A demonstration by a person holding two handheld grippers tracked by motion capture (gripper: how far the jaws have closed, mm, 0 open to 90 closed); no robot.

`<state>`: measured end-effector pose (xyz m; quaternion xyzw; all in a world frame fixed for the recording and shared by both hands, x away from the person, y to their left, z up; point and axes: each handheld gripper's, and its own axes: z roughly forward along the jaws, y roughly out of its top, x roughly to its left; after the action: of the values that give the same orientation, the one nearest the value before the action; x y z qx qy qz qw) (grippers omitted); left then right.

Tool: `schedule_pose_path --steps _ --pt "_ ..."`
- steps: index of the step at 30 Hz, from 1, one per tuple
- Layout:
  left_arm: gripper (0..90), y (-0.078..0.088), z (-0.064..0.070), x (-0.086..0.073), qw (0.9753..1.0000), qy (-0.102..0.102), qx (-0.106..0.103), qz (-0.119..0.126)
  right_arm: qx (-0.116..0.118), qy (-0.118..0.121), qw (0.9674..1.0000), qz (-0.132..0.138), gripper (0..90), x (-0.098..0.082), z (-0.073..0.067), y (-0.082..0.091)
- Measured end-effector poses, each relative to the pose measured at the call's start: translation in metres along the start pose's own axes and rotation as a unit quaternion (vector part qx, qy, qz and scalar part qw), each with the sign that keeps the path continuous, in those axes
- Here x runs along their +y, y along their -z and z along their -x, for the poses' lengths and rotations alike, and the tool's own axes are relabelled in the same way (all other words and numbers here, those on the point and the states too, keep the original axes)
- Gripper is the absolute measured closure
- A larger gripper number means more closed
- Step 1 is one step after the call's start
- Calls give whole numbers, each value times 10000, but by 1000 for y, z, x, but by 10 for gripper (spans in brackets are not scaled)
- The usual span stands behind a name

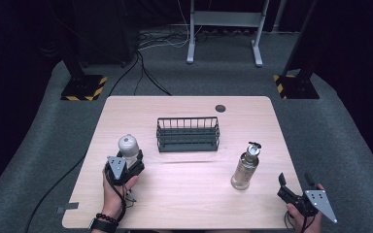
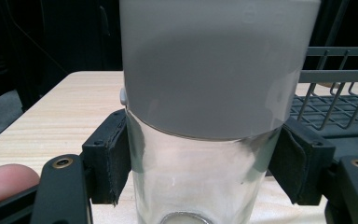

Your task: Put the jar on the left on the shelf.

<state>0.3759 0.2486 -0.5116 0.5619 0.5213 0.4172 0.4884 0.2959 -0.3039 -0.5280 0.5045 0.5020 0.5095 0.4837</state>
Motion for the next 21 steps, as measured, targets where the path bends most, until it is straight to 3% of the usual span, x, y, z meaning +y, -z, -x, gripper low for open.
schedule_pose_path --steps 9,21 --pt "297 0 2 2 10000 67 -1 -11 21 -1 10000 -8 93 0 0 0" --pt "298 6 17 22 9998 -126 -137 89 27 2 10000 -2 93 0 0 0"
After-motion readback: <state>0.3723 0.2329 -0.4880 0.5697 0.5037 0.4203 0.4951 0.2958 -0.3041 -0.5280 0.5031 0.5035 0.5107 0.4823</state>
